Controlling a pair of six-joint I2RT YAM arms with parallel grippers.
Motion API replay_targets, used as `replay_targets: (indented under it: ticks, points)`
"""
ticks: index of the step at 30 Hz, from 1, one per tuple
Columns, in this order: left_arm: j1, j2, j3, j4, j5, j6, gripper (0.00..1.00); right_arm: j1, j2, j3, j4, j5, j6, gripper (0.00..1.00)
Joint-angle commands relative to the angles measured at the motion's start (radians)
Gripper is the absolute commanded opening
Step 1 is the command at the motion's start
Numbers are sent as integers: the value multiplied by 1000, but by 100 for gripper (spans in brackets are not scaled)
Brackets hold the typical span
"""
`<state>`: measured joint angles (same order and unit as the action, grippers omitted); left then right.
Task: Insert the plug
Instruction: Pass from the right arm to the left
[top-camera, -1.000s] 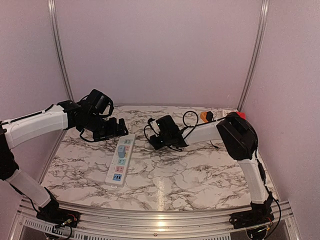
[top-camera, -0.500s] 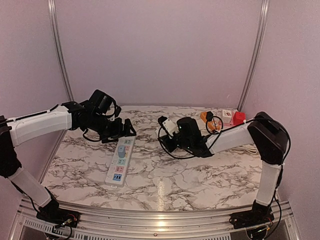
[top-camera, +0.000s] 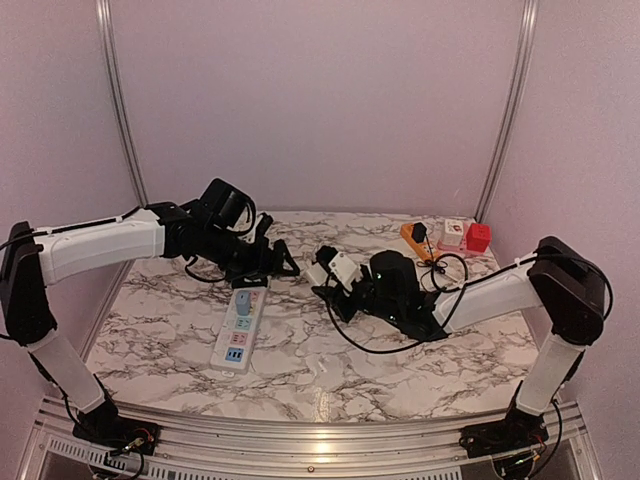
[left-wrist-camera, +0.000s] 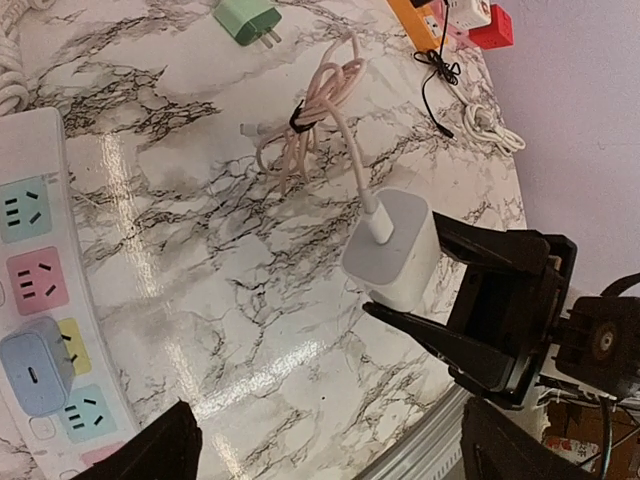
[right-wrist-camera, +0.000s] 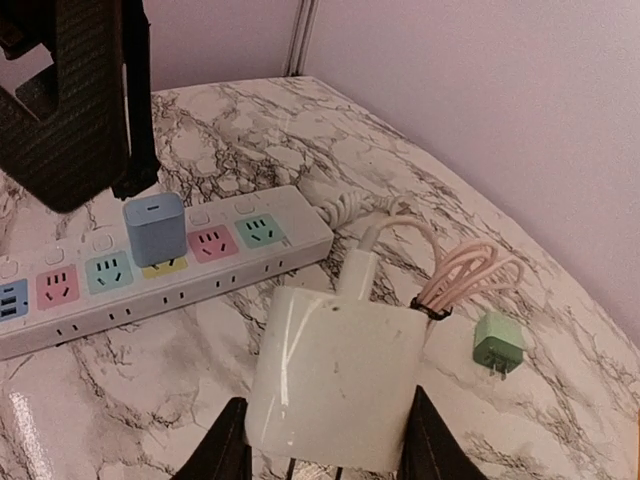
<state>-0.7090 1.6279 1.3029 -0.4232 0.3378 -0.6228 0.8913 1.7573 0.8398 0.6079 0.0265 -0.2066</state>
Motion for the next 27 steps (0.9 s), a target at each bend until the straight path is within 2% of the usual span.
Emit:
replay_targets:
  ticks: [1,9,18,22,24,27]
  points:
    - [-14,35,37,33,51,0,90,18,-80,-26,107,-48,2,16]
    - [-37,74,56,88,133,-24,87,27,-147,-75,125,-92,2,16]
    - [-55,77,73,145,201,-32,78,33,-159,-113,149,-130,-4,16]
    - [-59,79,71,159,217,-31,73,35,-174,-135,176,-162,-12,16]
    - [-60,84,70,162,229,-31,64,35,-183,-146,190,-187,-19,16]
    - [-60,93,72,168,242,-30,56,35,-188,-148,193,-213,-25,16]
